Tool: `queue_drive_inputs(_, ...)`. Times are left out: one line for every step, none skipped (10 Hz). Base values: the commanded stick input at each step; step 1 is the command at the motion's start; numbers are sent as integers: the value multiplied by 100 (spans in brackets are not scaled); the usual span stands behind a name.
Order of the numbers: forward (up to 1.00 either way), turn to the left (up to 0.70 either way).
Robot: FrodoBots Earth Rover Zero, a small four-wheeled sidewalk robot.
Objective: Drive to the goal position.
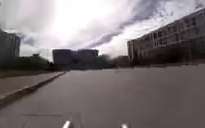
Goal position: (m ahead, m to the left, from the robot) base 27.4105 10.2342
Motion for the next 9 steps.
queue_drive_inputs(70, 0)
queue_drive_inputs(75, 0)
queue_drive_inputs(85, 0)
queue_drive_inputs(85, 0)
queue_drive_inputs(85, 0)
queue_drive_inputs(95, 0)
queue_drive_inputs(100, 0)
queue_drive_inputs(100, 0)
queue_drive_inputs(100, 0)
